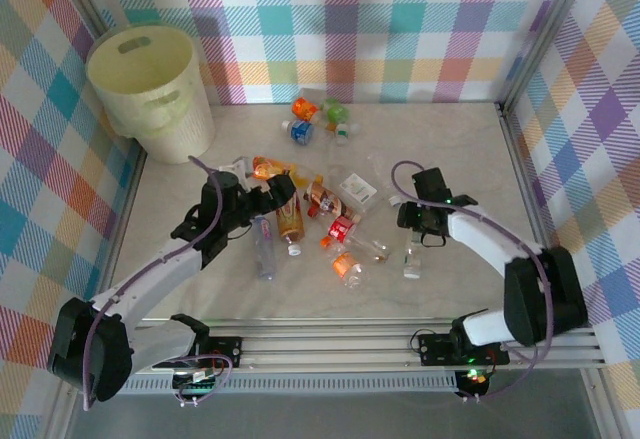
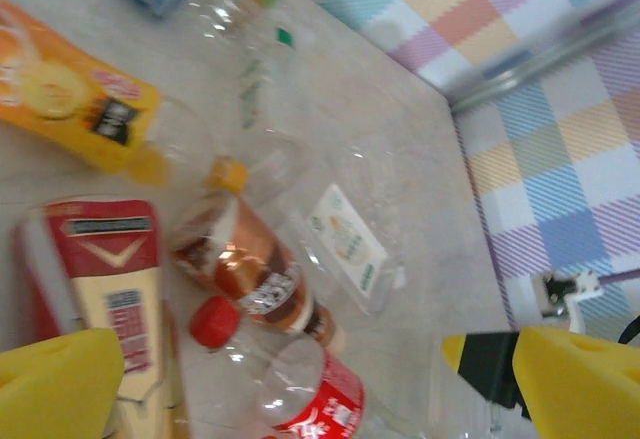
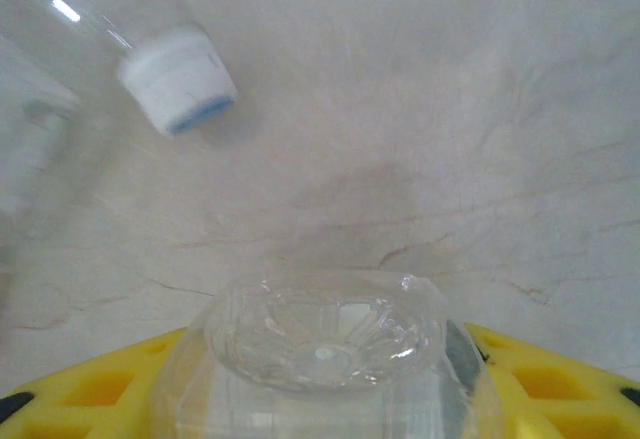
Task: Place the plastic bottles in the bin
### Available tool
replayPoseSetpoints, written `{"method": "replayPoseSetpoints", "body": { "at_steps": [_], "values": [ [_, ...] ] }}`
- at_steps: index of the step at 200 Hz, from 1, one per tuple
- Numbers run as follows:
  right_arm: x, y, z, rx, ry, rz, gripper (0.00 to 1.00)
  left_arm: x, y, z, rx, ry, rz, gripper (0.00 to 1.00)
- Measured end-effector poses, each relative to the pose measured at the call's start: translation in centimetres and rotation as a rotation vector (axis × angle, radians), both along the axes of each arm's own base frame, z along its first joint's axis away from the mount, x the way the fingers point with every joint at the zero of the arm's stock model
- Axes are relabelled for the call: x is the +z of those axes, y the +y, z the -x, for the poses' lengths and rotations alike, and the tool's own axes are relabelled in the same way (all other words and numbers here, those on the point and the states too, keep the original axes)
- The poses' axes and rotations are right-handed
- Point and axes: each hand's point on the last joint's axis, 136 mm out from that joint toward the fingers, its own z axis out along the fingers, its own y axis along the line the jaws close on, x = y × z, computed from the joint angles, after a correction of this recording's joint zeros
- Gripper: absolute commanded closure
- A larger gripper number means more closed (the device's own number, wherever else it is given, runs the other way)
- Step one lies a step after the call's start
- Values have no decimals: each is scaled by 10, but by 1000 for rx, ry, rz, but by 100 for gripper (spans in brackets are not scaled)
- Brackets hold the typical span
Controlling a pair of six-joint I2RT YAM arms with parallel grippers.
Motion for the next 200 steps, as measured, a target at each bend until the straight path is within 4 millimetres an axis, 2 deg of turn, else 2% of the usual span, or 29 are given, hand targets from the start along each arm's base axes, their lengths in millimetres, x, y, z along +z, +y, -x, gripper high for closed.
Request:
{"method": "replayPoseSetpoints", "body": {
  "at_steps": [23,43,57,80,120,152,200],
  "values": [
    [45,5,-12,-3,-169,-70,52,13,-23,1,-80,-34,30,0],
    [83,18,-20,14,-300,-174,53,21,-43,4,-159,-53,64,0],
    [108,32,-23,49,-374,-271,54,26,-55,7,-218,-59,88,0],
    [136,58,-26,116,-430,-438,54,36,-73,12,-320,-77,142,0],
    [197,98,-32,194,-533,-780,54,62,-99,26,-488,-130,239,0],
    [225,122,-39,244,-554,-965,54,85,-117,31,-593,-171,308,0],
    [270,155,-41,348,-575,-1166,54,105,-131,31,-683,-191,409,7]
  ]
}}
